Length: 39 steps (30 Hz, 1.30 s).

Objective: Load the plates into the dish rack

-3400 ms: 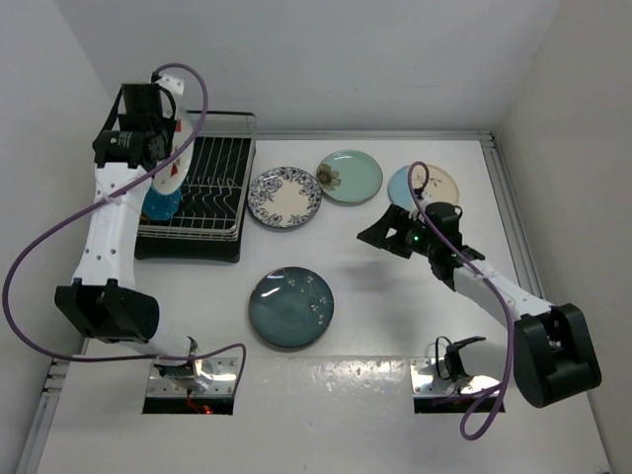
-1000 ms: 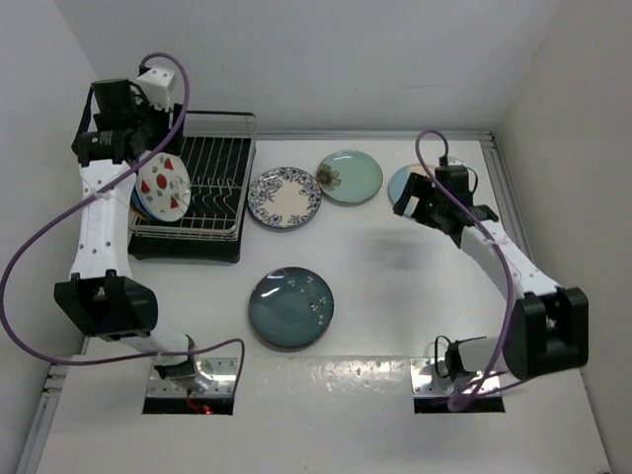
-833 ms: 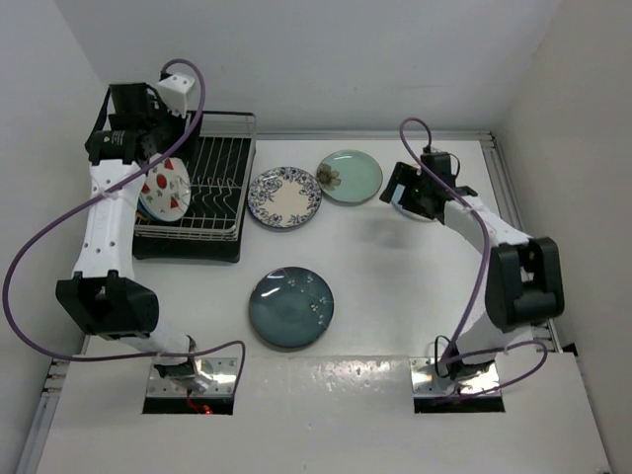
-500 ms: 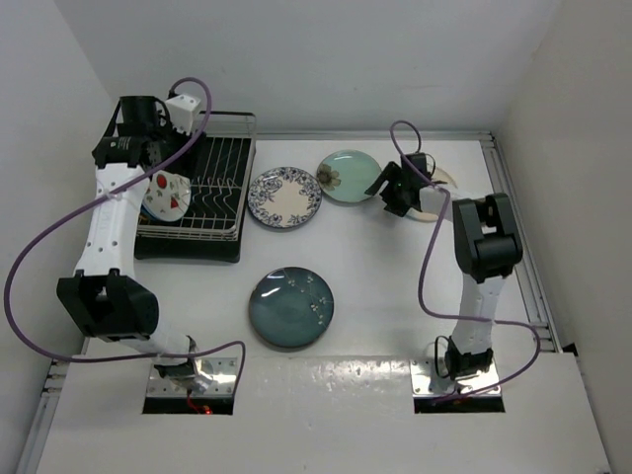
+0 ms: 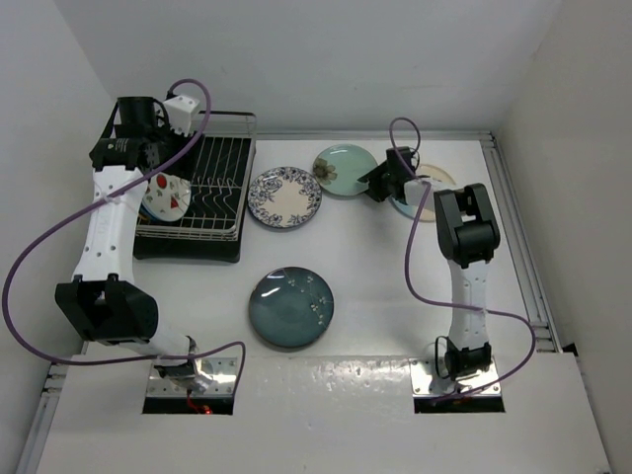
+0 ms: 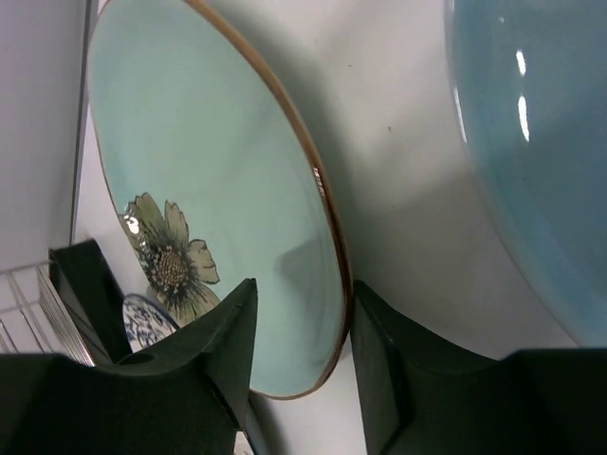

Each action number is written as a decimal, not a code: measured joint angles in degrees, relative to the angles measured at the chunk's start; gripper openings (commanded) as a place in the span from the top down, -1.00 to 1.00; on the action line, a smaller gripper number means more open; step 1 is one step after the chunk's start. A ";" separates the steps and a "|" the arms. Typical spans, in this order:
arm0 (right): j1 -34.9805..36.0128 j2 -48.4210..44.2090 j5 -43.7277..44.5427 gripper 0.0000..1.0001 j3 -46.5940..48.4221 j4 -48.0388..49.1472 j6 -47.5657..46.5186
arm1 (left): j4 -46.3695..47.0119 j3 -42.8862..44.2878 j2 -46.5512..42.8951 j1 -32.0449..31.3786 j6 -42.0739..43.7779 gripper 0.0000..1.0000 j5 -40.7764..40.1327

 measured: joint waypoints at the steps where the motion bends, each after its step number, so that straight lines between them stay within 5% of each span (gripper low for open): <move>1: 0.20 0.35 0.92 0.23 0.61 -0.48 0.94 | -0.09 0.02 0.00 0.00 0.00 -0.52 -0.11; 6: 0.70 0.76 4.00 1.00 0.61 -2.99 6.49 | -0.61 0.13 0.00 0.00 0.00 -0.52 -0.31; 17: 0.63 -0.83 3.02 1.00 -5.35 6.10 3.13 | -1.33 0.76 0.09 0.00 0.66 -0.56 -0.33; 33: 0.63 -31.78 -3.37 0.99 -46.58 7.19 -5.20 | -1.77 3.43 3.67 -0.61 0.76 -0.56 1.53; 39: 0.52 -35.28 -3.98 0.44 -51.36 9.77 -5.44 | -2.01 3.45 3.96 -2.86 0.63 -0.56 2.84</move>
